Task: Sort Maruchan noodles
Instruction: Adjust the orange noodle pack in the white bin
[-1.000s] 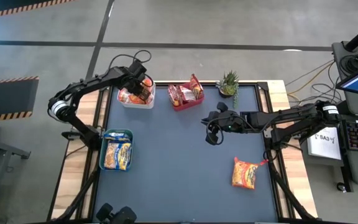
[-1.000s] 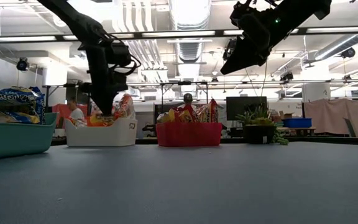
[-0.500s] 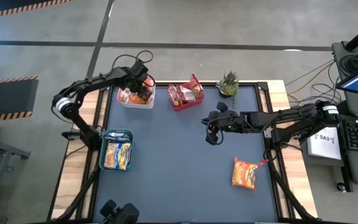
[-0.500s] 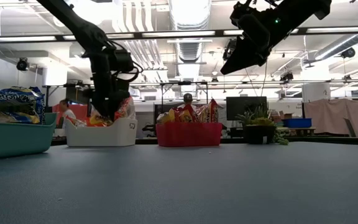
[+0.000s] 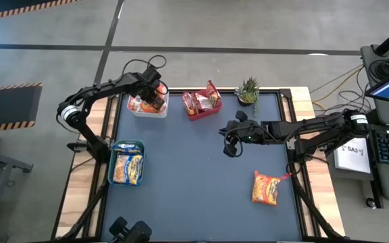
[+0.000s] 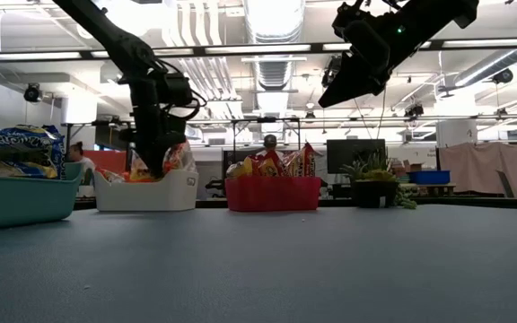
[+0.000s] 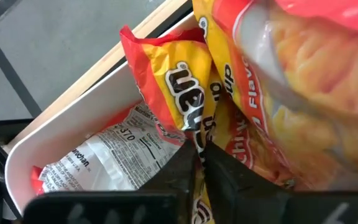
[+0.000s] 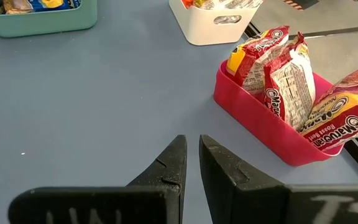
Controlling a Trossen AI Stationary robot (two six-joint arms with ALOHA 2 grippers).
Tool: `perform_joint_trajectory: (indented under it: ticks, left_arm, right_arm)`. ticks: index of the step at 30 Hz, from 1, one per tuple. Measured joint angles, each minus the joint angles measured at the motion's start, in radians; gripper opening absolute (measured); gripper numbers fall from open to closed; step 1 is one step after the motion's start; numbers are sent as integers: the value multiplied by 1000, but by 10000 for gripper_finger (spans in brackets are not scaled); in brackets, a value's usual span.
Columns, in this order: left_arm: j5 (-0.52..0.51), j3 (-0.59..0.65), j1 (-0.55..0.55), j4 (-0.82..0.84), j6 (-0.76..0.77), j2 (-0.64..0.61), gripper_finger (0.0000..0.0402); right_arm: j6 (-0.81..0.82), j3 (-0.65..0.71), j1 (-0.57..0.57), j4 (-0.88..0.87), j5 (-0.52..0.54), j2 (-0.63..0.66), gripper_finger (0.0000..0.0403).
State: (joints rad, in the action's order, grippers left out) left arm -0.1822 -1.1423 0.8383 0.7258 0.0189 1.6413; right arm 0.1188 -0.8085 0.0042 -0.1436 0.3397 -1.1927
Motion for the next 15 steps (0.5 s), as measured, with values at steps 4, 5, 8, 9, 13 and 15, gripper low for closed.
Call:
perform_joint_trajectory:
  ticks: [4, 5, 8, 9, 13, 15]
  left_arm:
    - [7, -1, -3, 8, -17, -15, 3]
    - [11, -2, -4, 9, -17, -21, 2]
    - [44, -4, -6, 9, -6, -42, 1]
    - [56, -4, -9, 9, -2, -47, 0]
    - [68, -4, -25, 8, 0, -54, 0]
    - [72, -4, -34, 8, 1, -55, 0]
  right_arm:
    - [0, 0, 0, 0, 0, 0, 34]
    - [0, 0, 0, 0, 0, 0, 34]
    - [-1, 0, 0, 0, 0, 0, 34]
    - [-3, 0, 0, 0, 0, 0, 34]
    - [-5, 0, 0, 0, 0, 0, 34]
    - [-5, 0, 0, 0, 0, 0, 34]
